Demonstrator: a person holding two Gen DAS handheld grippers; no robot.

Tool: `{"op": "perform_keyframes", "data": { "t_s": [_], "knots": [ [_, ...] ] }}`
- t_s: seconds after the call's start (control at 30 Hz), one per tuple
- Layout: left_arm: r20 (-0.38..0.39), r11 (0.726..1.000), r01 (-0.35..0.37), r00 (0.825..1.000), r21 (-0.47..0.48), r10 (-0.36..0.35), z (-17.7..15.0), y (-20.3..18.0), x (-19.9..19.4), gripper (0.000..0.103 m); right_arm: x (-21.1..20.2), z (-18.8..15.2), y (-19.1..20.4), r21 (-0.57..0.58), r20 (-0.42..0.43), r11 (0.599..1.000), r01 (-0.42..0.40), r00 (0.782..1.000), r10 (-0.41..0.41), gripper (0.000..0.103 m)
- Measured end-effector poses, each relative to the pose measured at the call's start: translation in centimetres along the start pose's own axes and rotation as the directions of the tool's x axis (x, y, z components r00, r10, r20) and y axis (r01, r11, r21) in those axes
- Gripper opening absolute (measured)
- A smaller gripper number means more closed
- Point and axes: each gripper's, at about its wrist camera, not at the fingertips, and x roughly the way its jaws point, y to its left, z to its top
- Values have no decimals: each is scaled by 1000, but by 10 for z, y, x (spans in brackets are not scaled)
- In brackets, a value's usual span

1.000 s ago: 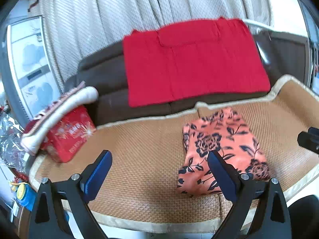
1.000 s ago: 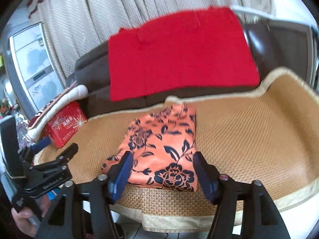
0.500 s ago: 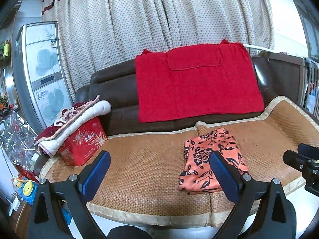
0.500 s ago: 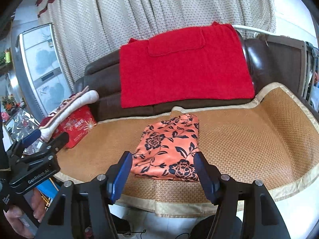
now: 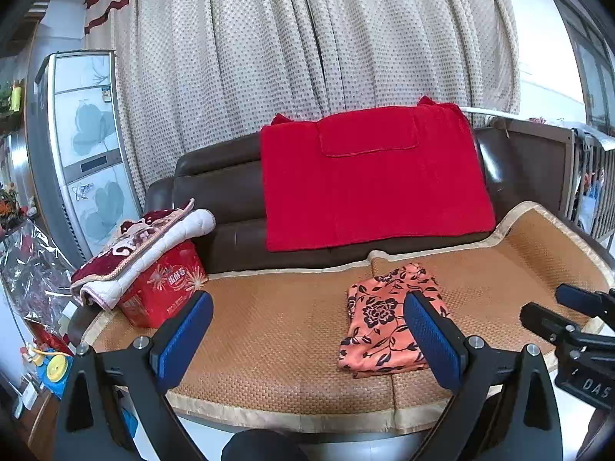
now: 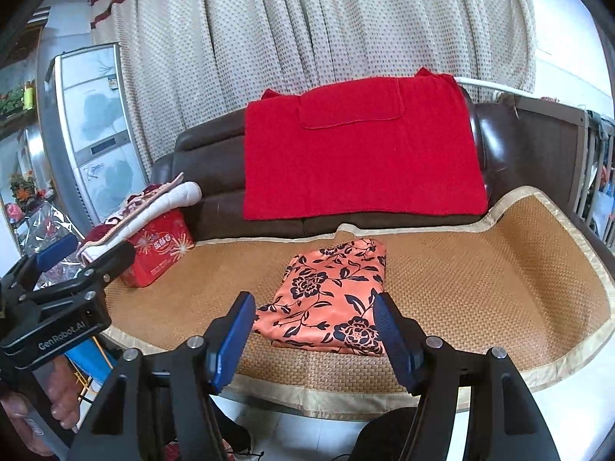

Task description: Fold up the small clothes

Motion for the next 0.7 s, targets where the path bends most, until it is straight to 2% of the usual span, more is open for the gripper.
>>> {"op": "perform_keyframes", "data": {
  "t_s": [0.27, 0.7],
  "knots": [
    [44, 1000, -7, 999, -9, 7, 6, 5, -29, 99, -19, 2, 7, -11, 24, 1000, 9, 1000, -9, 68],
    [54, 1000, 2, 999, -13, -2, 11, 7, -51, 99, -33, 3, 16, -32, 56, 999, 42, 998, -40, 68]
  ]
}}
